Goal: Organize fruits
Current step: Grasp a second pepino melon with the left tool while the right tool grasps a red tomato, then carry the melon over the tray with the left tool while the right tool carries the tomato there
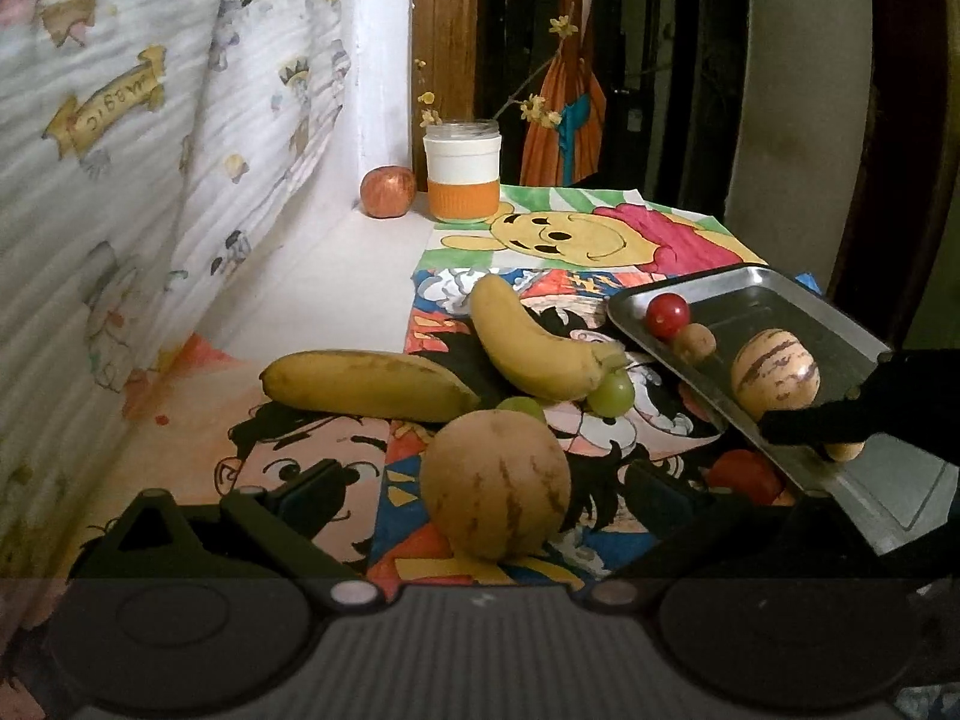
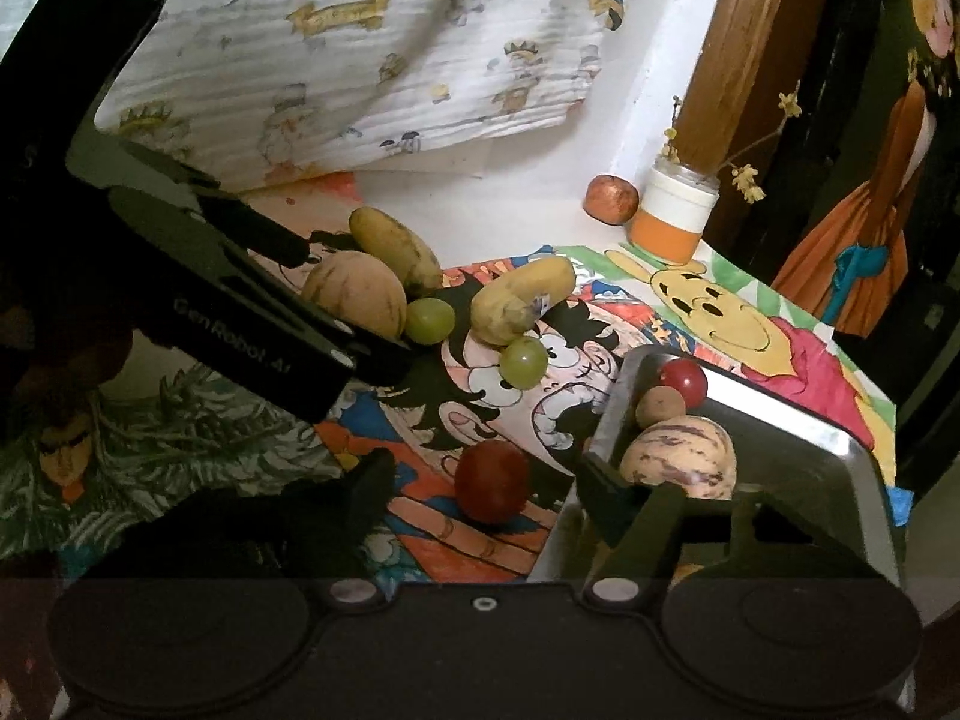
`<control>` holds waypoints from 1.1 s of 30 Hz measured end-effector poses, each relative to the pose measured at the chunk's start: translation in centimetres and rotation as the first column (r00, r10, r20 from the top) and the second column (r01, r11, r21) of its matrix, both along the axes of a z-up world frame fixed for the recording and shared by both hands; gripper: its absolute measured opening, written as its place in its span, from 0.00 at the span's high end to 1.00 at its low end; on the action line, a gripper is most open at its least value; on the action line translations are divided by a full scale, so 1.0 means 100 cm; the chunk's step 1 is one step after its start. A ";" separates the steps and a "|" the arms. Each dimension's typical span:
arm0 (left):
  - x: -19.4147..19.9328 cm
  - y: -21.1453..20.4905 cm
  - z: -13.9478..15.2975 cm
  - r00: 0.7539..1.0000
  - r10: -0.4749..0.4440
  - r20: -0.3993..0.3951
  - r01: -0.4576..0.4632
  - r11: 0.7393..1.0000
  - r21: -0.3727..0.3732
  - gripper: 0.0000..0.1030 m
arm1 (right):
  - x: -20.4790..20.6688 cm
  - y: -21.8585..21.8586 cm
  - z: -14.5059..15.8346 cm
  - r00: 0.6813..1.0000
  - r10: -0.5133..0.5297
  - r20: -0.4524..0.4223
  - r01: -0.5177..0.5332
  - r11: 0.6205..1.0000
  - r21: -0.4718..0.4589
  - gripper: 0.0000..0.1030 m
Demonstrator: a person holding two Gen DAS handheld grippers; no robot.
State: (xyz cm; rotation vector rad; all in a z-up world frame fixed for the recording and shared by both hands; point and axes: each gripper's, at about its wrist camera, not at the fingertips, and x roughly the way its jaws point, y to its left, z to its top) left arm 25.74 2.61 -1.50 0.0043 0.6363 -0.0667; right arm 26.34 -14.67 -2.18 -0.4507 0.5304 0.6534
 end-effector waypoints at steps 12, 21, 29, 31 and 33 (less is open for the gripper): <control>0.005 0.005 -0.004 1.000 0.008 -0.026 -0.009 0.999 -0.034 0.31 | 0.002 -0.001 -0.004 0.999 -0.030 -0.009 0.031 0.999 0.039 0.57; 0.005 0.006 -0.005 1.000 -0.007 -0.031 0.005 0.999 -0.052 0.43 | 0.000 -0.001 -0.007 0.998 -0.059 -0.005 0.059 0.996 0.060 0.68; 0.005 0.003 -0.004 0.999 0.001 -0.048 -0.004 0.998 -0.055 0.45 | 0.001 -0.002 -0.007 0.998 -0.059 -0.006 0.059 0.996 0.060 0.71; 0.003 0.004 -0.002 0.998 0.004 -0.061 -0.008 0.997 -0.072 0.45 | 0.000 -0.002 -0.007 0.998 -0.059 -0.010 0.060 0.996 0.062 0.71; -0.001 0.004 0.000 0.997 0.000 -0.071 -0.006 0.996 -0.086 0.45 | -0.001 -0.003 -0.005 0.998 -0.056 -0.016 0.057 0.996 0.068 0.71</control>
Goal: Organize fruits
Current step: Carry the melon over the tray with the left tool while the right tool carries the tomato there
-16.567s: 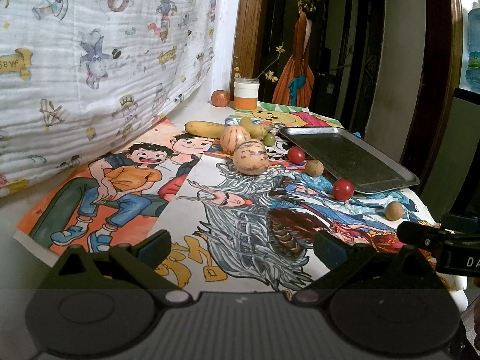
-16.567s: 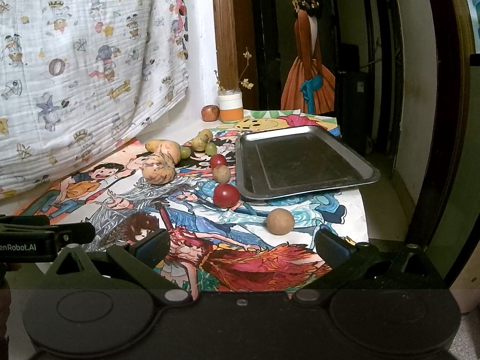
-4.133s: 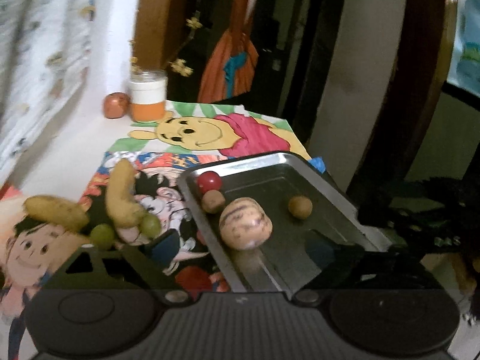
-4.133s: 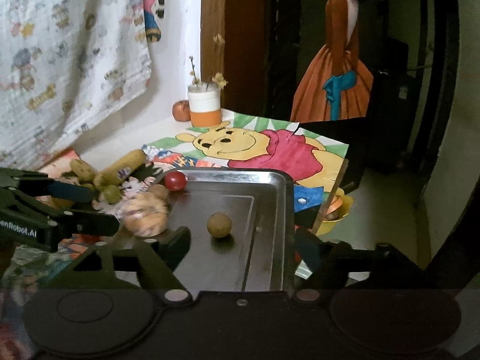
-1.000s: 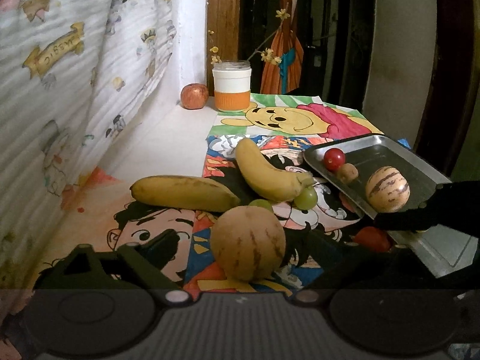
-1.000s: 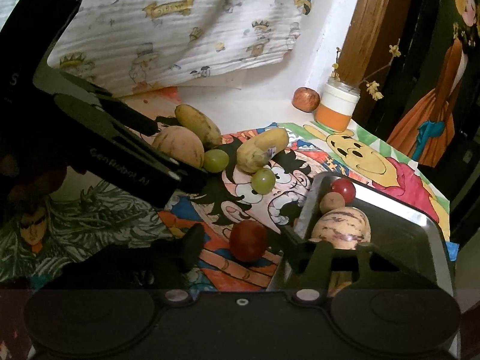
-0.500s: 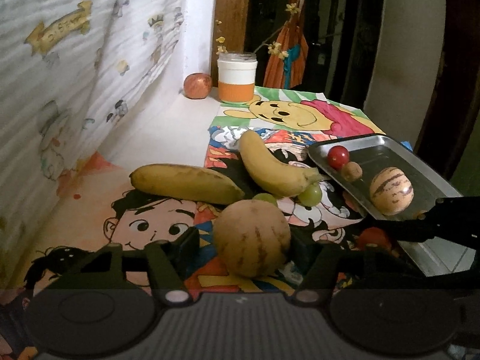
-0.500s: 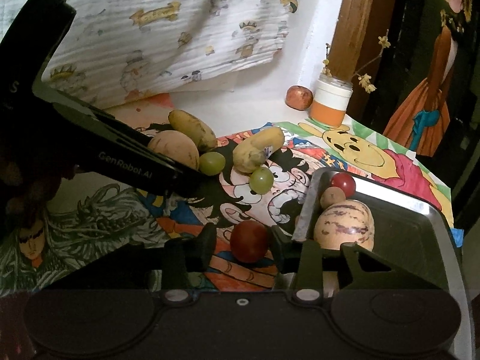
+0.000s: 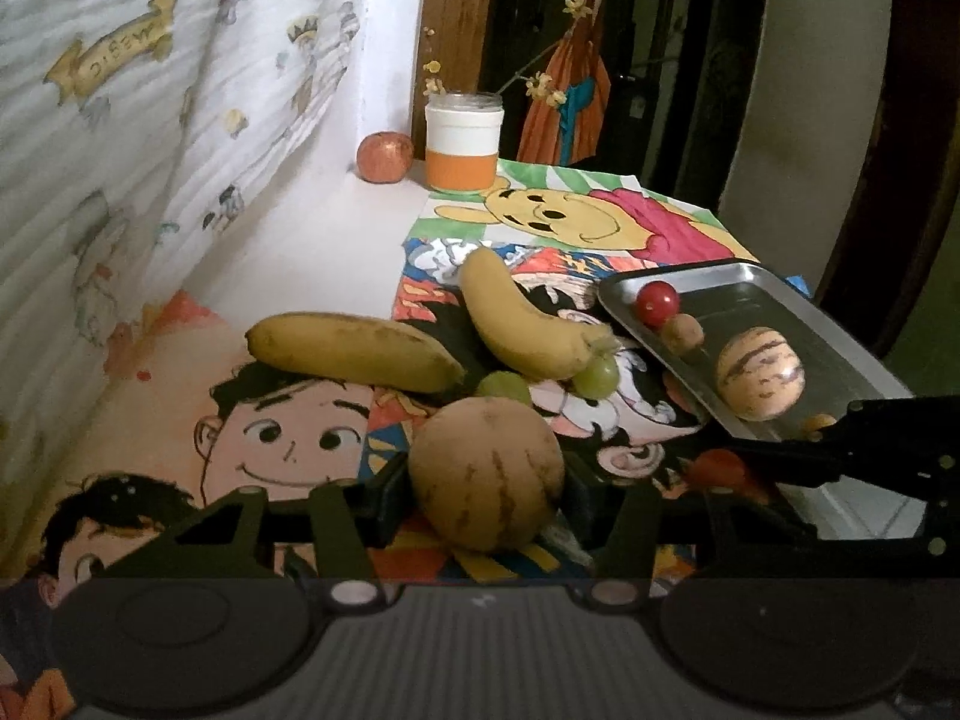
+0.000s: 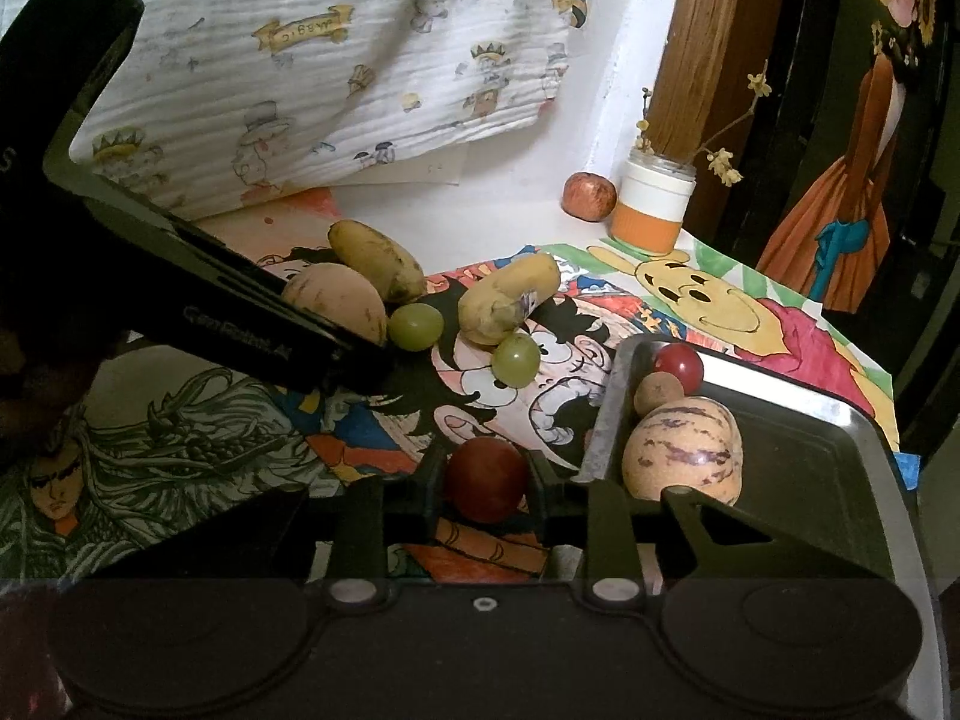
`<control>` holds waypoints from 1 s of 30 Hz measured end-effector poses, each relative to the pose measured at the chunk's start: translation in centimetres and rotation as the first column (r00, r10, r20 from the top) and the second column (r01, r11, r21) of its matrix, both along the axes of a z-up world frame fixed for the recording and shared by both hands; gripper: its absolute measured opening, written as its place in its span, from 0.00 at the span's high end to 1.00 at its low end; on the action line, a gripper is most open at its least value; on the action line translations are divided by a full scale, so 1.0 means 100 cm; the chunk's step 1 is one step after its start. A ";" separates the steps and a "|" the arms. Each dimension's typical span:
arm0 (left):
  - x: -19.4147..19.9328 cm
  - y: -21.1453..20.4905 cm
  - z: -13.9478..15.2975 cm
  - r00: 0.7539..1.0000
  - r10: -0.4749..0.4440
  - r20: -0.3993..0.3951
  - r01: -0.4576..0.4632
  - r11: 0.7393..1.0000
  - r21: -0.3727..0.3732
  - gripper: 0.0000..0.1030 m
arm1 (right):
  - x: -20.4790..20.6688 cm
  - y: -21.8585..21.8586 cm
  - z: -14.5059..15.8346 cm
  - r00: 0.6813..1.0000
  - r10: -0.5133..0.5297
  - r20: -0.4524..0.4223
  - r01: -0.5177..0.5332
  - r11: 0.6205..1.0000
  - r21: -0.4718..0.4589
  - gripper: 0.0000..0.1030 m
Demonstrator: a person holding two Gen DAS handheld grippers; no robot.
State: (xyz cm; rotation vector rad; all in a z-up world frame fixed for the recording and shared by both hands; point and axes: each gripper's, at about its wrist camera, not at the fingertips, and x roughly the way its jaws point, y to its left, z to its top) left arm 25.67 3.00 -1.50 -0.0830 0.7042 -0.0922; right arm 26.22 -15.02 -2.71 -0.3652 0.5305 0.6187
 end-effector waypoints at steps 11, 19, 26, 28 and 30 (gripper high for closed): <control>-0.024 -0.013 0.007 0.999 -0.035 -0.028 0.032 0.996 -0.079 0.45 | -0.038 -0.034 0.015 0.997 -0.076 -0.018 0.077 0.992 0.096 0.71; -0.037 -0.041 0.011 0.996 -0.089 -0.023 0.085 0.990 -0.115 0.45 | -0.056 -0.079 0.024 0.981 -0.195 -0.011 0.194 0.969 0.154 0.71; -0.036 -0.072 0.017 0.991 -0.136 -0.010 0.133 0.983 -0.127 0.45 | -0.059 -0.116 0.026 0.955 -0.295 0.004 0.290 0.941 0.174 0.71; -0.033 -0.082 0.018 0.989 -0.150 -0.009 0.148 0.981 -0.127 0.45 | -0.056 -0.124 0.027 0.952 -0.304 0.016 0.297 0.940 0.168 0.71; -0.029 -0.093 0.019 0.986 -0.165 -0.007 0.162 0.979 -0.127 0.45 | -0.051 -0.130 0.029 0.951 -0.306 0.031 0.298 0.941 0.159 0.71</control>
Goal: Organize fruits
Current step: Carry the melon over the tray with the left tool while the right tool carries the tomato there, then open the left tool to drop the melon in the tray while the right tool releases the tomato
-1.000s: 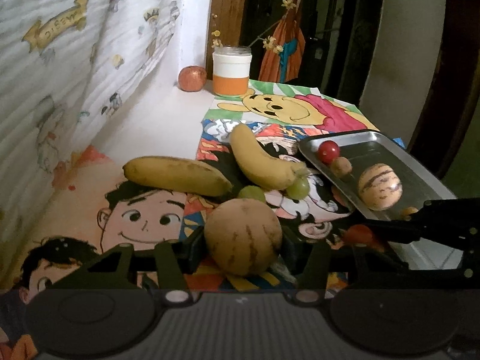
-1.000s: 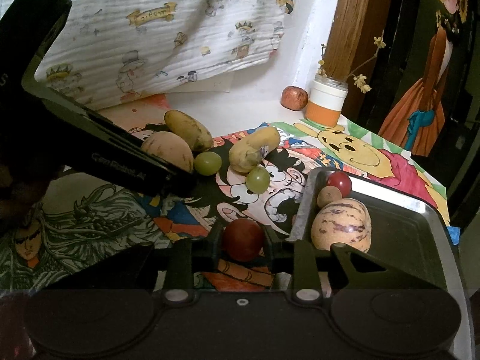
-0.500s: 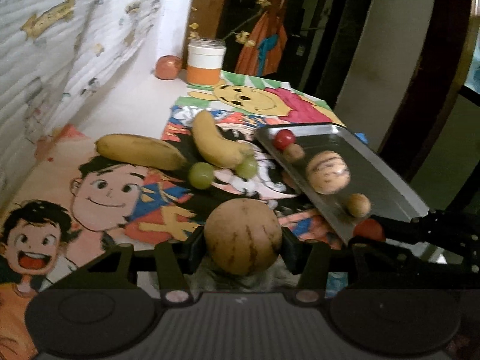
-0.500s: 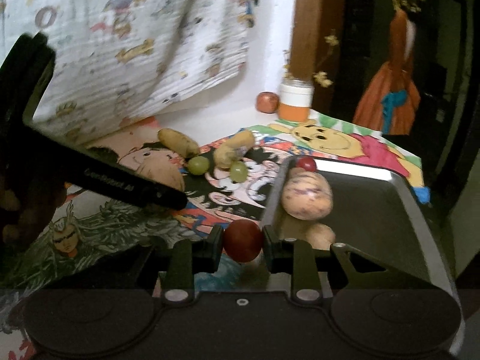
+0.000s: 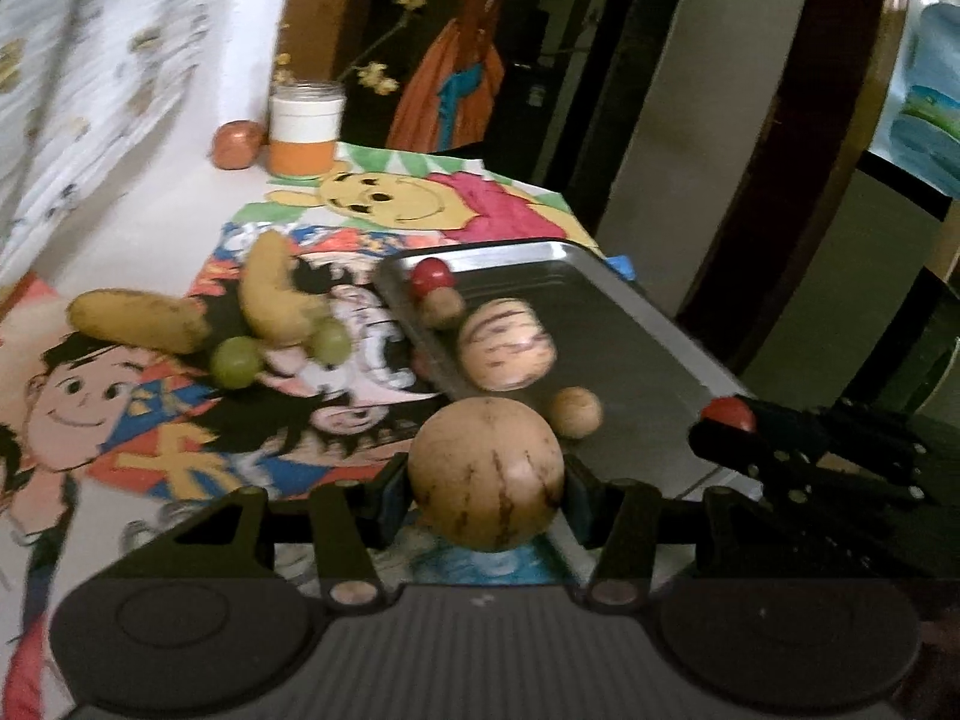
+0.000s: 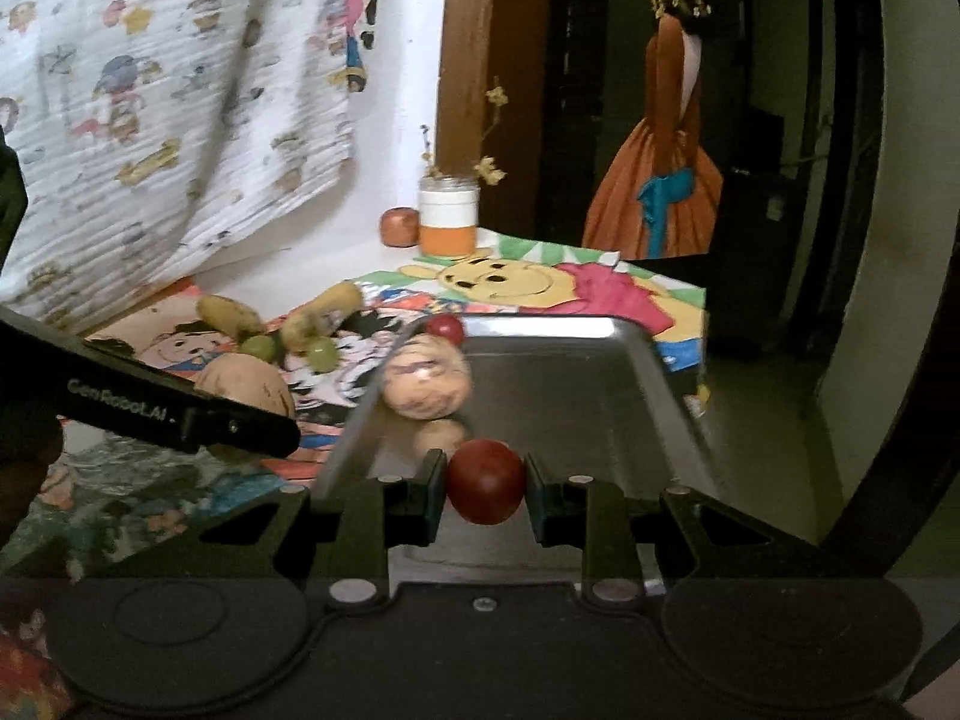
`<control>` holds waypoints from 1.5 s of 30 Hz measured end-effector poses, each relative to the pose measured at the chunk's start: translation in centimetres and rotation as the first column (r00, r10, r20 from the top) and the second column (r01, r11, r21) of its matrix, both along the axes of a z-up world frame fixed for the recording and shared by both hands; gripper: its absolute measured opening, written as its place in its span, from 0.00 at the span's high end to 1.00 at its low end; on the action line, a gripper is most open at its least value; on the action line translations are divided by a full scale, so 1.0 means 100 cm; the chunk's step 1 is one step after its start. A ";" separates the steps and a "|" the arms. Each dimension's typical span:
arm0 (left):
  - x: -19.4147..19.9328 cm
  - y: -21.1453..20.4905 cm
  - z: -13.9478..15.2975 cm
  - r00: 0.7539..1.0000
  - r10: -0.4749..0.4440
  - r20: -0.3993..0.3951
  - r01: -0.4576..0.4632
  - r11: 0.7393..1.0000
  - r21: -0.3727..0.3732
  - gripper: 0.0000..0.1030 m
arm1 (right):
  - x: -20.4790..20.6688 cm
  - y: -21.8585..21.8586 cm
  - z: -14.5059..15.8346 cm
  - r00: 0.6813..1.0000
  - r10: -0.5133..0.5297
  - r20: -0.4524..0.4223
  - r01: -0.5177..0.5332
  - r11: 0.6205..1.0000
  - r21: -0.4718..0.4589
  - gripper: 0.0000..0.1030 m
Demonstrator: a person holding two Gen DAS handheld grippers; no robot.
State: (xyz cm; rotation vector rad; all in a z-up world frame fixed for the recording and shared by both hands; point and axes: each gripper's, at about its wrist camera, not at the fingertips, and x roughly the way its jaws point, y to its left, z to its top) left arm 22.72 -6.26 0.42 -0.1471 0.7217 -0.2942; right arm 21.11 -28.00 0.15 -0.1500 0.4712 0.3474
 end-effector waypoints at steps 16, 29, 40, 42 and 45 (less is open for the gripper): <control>0.070 -0.034 0.034 0.998 -0.013 0.059 0.011 1.000 0.027 0.45 | 0.080 -0.022 0.017 0.999 0.050 -0.005 -0.050 0.999 -0.004 0.71; 0.163 -0.060 0.000 0.995 -0.093 -0.019 0.095 0.991 0.092 0.45 | 0.128 -0.033 -0.008 0.995 0.030 -0.092 -0.032 0.999 -0.020 0.71; 0.173 -0.066 -0.011 0.995 -0.090 -0.046 0.095 0.988 0.118 0.45 | 0.132 -0.034 -0.016 0.994 0.027 -0.103 -0.029 0.999 -0.014 0.71; 0.174 -0.066 -0.013 0.995 -0.087 -0.054 0.093 0.989 0.118 0.45 | 0.133 -0.034 -0.016 0.994 0.027 -0.109 -0.029 0.999 -0.016 0.71; 0.175 -0.066 -0.015 0.995 -0.084 -0.061 0.091 0.989 0.117 0.45 | 0.133 -0.033 -0.017 0.993 0.027 -0.113 -0.030 0.999 -0.024 0.71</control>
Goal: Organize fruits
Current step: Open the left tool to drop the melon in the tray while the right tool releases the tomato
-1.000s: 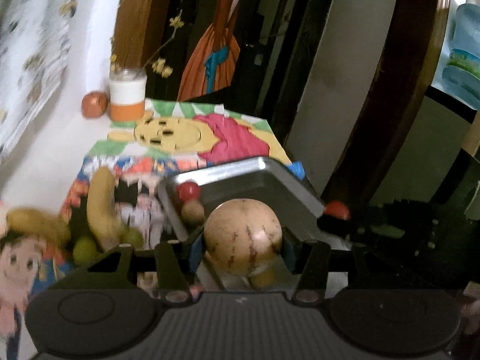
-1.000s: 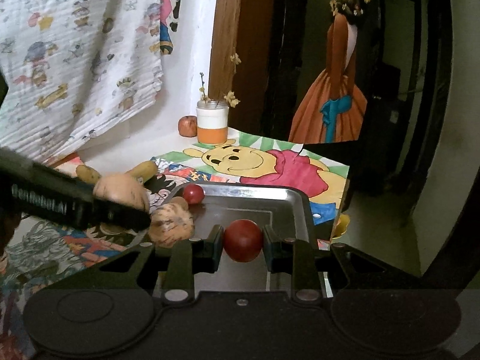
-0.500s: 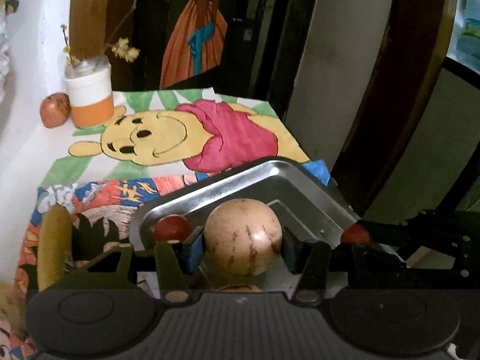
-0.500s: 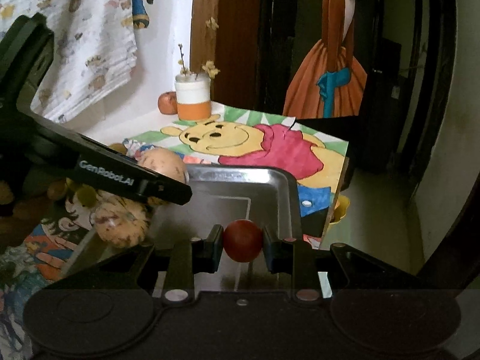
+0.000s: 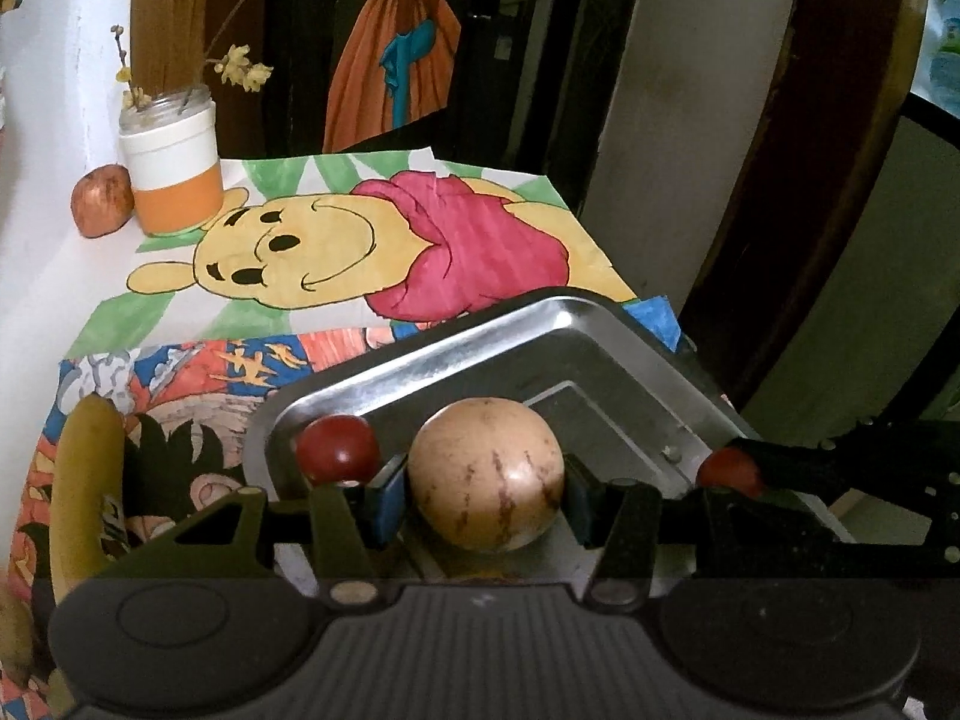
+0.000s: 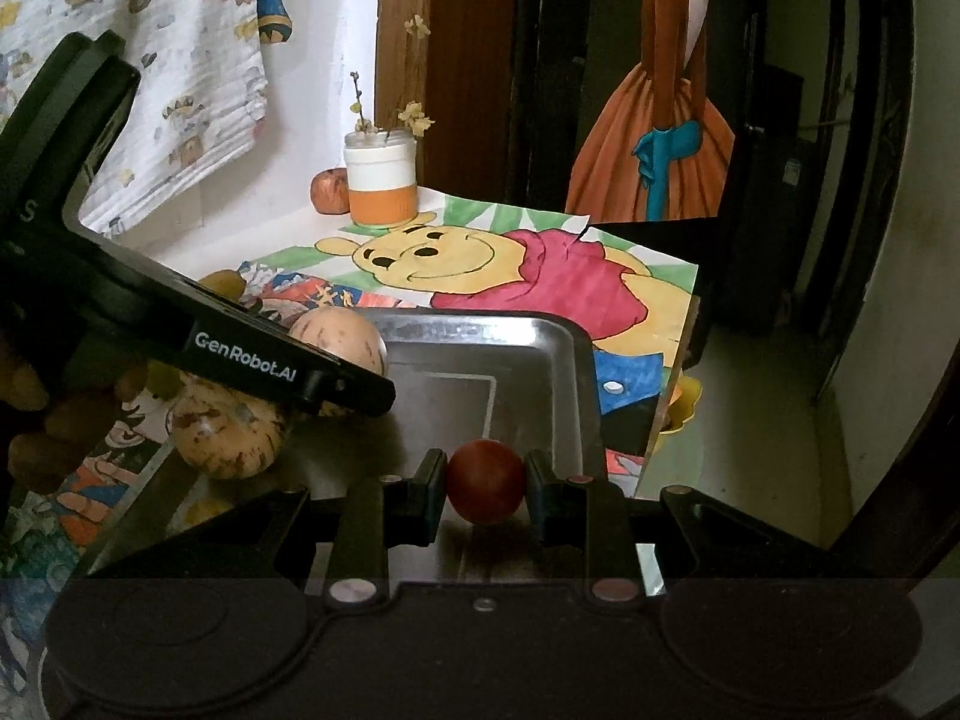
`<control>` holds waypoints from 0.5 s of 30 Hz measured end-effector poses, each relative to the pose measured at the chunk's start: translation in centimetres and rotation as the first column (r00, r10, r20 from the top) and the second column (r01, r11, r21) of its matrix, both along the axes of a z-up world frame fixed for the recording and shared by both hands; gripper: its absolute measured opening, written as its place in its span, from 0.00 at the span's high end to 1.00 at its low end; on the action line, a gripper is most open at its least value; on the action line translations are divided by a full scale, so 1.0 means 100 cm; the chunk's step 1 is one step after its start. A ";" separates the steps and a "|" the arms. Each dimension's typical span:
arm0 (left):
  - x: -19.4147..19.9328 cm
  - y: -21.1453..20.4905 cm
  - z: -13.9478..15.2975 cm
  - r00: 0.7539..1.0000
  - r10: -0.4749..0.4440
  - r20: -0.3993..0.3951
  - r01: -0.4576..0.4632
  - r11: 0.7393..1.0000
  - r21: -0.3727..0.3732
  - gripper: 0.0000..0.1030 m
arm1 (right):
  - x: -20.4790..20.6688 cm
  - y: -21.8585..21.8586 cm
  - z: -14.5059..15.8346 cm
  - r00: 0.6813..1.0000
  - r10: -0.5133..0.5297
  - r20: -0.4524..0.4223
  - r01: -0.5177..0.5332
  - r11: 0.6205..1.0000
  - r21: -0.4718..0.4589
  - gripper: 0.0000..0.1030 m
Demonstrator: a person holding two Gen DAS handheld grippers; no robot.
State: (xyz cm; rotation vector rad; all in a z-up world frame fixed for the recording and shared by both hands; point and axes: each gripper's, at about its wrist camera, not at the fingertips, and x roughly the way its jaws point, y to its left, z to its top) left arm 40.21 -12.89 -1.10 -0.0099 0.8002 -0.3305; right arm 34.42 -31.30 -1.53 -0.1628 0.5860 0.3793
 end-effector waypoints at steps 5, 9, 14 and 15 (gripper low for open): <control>-0.001 -0.002 0.000 1.000 -0.002 0.004 0.002 1.000 0.008 0.45 | 0.001 0.001 -0.001 1.000 0.000 -0.006 0.000 1.000 -0.008 0.71; -0.001 -0.002 0.000 1.000 -0.004 0.005 0.004 1.000 0.016 0.45 | 0.001 0.002 -0.001 1.000 0.000 -0.011 0.000 1.000 -0.013 0.71; -0.003 -0.001 0.002 1.000 0.005 0.014 -0.005 1.000 0.002 0.43 | 0.002 0.001 -0.001 1.000 -0.002 -0.015 0.002 1.000 -0.011 0.70; -0.003 -0.001 0.003 1.000 0.009 0.019 -0.009 1.000 0.000 0.41 | 0.001 0.001 -0.001 1.000 -0.004 -0.013 0.004 1.000 -0.011 0.70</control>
